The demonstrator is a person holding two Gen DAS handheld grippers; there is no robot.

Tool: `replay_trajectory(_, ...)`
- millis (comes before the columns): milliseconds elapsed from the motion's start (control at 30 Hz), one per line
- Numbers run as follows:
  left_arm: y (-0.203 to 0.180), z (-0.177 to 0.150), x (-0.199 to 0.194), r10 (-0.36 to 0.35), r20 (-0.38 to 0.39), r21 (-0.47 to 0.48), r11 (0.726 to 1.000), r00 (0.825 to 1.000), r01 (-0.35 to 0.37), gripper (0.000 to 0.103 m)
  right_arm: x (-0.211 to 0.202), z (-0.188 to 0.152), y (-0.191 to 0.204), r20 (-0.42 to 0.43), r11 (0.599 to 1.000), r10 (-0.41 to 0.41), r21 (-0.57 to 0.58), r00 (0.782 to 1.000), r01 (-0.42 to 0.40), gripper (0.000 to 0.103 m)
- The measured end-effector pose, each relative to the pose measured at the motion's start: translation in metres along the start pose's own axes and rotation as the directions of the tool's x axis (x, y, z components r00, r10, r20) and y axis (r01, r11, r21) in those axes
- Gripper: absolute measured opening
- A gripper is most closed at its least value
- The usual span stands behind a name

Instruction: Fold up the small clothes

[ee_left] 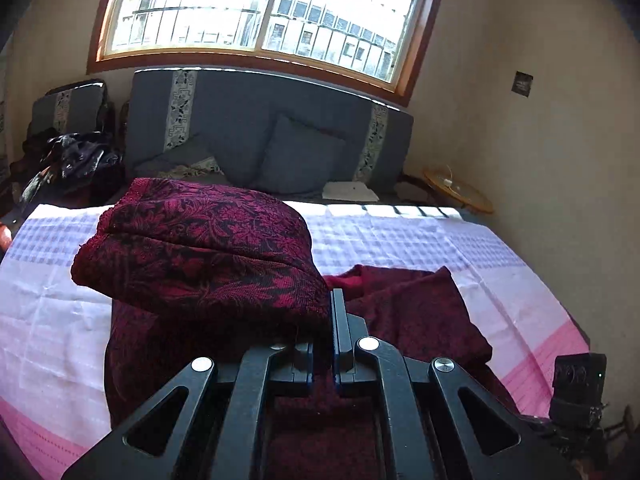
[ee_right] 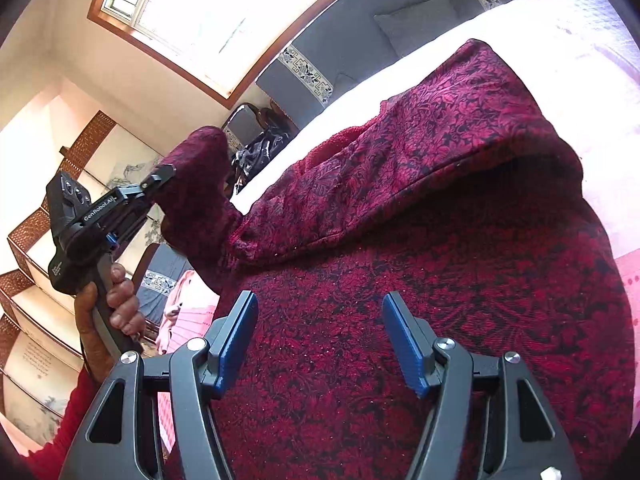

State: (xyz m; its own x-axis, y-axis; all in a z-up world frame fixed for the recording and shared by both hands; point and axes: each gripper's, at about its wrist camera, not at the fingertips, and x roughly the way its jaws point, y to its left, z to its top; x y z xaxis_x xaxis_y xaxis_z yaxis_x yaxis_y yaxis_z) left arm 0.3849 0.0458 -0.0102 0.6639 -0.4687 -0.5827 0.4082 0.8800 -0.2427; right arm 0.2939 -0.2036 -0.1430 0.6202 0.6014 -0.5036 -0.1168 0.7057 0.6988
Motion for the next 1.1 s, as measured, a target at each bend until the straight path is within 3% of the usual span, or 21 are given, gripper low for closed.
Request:
replay_trajectory(67, -0.032, -0.015, 0.028, 0.004, -0.062, 0.089, 0.996, 0.998, 0.001, 0.008, -0.009, 0.002, -0.006, 0.015, 1.000, 0.002, 0.015, 1.000, -0.002, 0.063)
replay_trajectory(167, -0.074, -0.044, 0.057, 0.088, -0.121, 0.251, 0.966, 0.989, -0.055, 0.013, -0.020, 0.006, -0.016, 0.031, 1.000, -0.011, 0.028, 0.999, 0.010, 0.063)
replay_trajectory(200, -0.083, -0.051, 0.061, 0.109, -0.118, 0.289, 0.955, 0.987, -0.071, 0.020, -0.023, 0.007, -0.019, 0.037, 0.999, -0.008, 0.035, 0.999, 0.007, 0.063)
replay_trajectory(267, -0.092, -0.061, 0.057, 0.084, -0.093, 0.314, 0.948, 0.992, -0.051, 0.043, -0.029, 0.008, -0.025, 0.048, 0.999, -0.011, 0.045, 0.999, 0.009, 0.063)
replay_trajectory(333, -0.093, -0.062, 0.045, 0.002, -0.064, 0.279, 0.960, 0.998, 0.016, 0.065, -0.032, 0.008, -0.029, 0.055, 0.998, -0.008, 0.056, 0.998, 0.005, 0.063)
replay_trajectory(400, -0.087, -0.060, 0.026, -0.109, -0.032, 0.223, 0.968, 0.994, 0.113, 0.076, -0.034, 0.009, -0.029, 0.061, 0.998, -0.008, 0.058, 0.998, 0.005, 0.063)
replay_trajectory(467, -0.079, -0.055, 0.009, -0.191, 0.004, 0.167, 0.968, 0.982, 0.187, 0.080, -0.037, 0.009, -0.028, 0.062, 0.999, -0.015, 0.046, 0.998, 0.012, 0.063)
replay_trajectory(567, -0.056, -0.052, -0.024, -0.258, 0.075, 0.056, 0.965, 0.963, 0.255, 0.082, -0.038, 0.015, -0.014, 0.057, 1.000, -0.030, -0.002, 0.998, 0.030, 0.063)
replay_trajectory(633, -0.033, -0.056, -0.046, -0.265, 0.132, -0.022, 0.963, 0.955, 0.270, 0.086, -0.037, 0.021, 0.004, 0.057, 0.996, -0.050, -0.070, 0.997, 0.054, 0.063)
replay_trajectory(767, 0.025, -0.080, -0.070, -0.159, 0.212, -0.200, 0.959, 0.964, 0.202, 0.092, -0.021, 0.026, 0.052, 0.027, 0.968, -0.085, -0.233, 0.996, 0.089, 0.064)
replay_trajectory(867, 0.074, -0.108, -0.067, -0.068, 0.225, -0.366, 0.918, 0.972, 0.149, 0.092, 0.006, 0.017, 0.091, 0.009, 0.923, -0.150, -0.356, 0.989, 0.143, 0.068)
replay_trajectory(967, 0.107, -0.139, -0.054, -0.021, 0.212, -0.482, 0.867, 0.977, 0.123, 0.092, 0.038, -0.001, 0.123, 0.061, 0.832, -0.277, -0.484, 0.959, 0.271, 0.070)
replay_trajectory(1000, 0.115, -0.143, -0.050, -0.006, 0.177, -0.529, 0.842, 0.984, 0.100, 0.092, 0.049, -0.005, 0.130, 0.094, 0.790, -0.317, -0.524, 0.944, 0.317, 0.070)
replay_trajectory(1033, 0.123, -0.146, -0.048, -0.034, 0.185, -0.558, 0.819, 0.982, 0.133, 0.092, 0.060, -0.007, 0.138, 0.136, 0.743, -0.357, -0.559, 0.924, 0.369, 0.071)
replay_trajectory(1067, 0.125, -0.147, -0.050, -0.041, 0.219, -0.561, 0.813, 0.975, 0.160, 0.092, 0.071, -0.010, 0.145, 0.182, 0.683, -0.407, -0.591, 0.895, 0.430, 0.074)
replay_trajectory(1100, 0.126, -0.147, -0.051, -0.012, 0.215, -0.558, 0.819, 0.977, 0.133, 0.092, 0.086, -0.010, 0.149, 0.211, 0.624, -0.456, -0.616, 0.864, 0.480, 0.074)
